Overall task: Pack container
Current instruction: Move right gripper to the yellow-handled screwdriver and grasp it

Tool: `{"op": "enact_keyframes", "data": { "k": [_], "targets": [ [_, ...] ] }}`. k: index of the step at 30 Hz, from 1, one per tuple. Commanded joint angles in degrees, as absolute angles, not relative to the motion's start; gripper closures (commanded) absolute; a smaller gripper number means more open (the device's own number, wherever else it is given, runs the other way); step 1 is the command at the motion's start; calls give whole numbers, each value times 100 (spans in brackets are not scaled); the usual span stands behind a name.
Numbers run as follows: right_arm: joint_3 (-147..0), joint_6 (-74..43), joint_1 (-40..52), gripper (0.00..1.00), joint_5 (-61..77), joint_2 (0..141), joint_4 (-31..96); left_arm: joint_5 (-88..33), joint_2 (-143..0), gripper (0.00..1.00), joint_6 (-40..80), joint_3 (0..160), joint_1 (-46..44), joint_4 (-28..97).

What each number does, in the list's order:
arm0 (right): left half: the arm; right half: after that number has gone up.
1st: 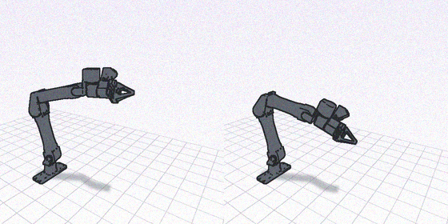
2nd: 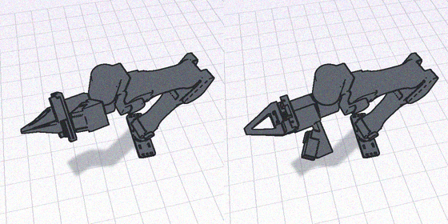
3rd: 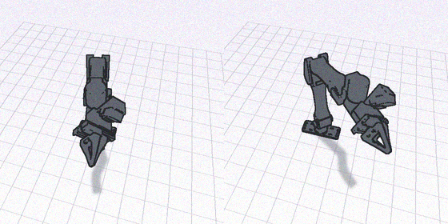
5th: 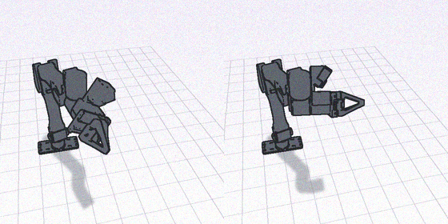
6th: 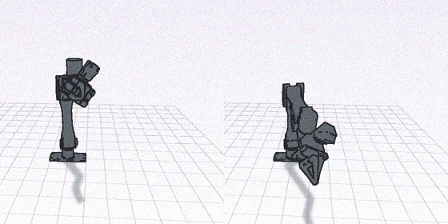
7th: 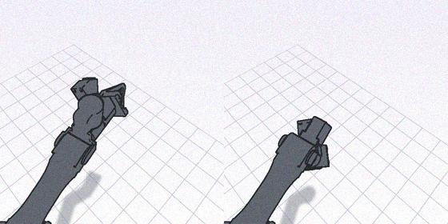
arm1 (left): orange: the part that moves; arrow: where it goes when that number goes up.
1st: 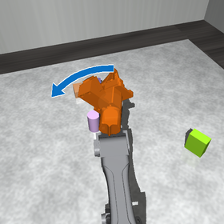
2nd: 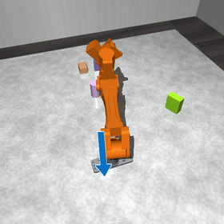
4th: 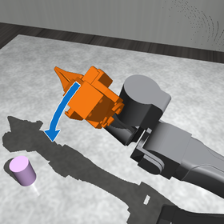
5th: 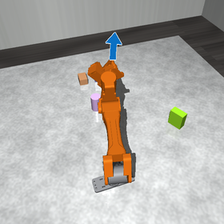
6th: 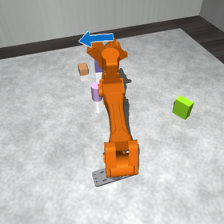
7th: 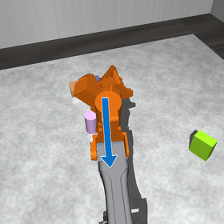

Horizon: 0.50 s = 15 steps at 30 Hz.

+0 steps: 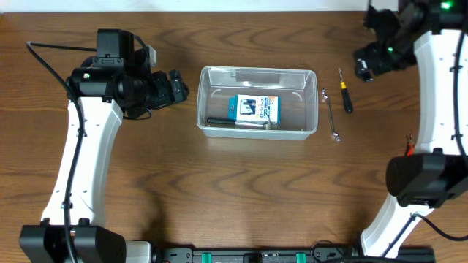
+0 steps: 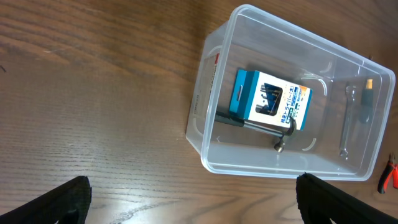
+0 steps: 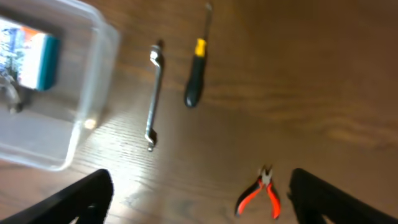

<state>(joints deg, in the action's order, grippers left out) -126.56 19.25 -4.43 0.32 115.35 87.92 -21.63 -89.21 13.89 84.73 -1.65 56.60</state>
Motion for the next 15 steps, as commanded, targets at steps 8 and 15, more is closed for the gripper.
{"op": "enact_keyframes", "data": {
  "k": [8, 15],
  "targets": [
    [-10851, 1625, -746, 20, 69, 11638, 7559, -2112, -8884, 2, 1380, 8475, -174, 5675],
    [-9542, 1476, -722, 23, 67, 11638, 5946, -2112, -8884, 1, 1380, 8475, -174, 5675]
  ]
}}
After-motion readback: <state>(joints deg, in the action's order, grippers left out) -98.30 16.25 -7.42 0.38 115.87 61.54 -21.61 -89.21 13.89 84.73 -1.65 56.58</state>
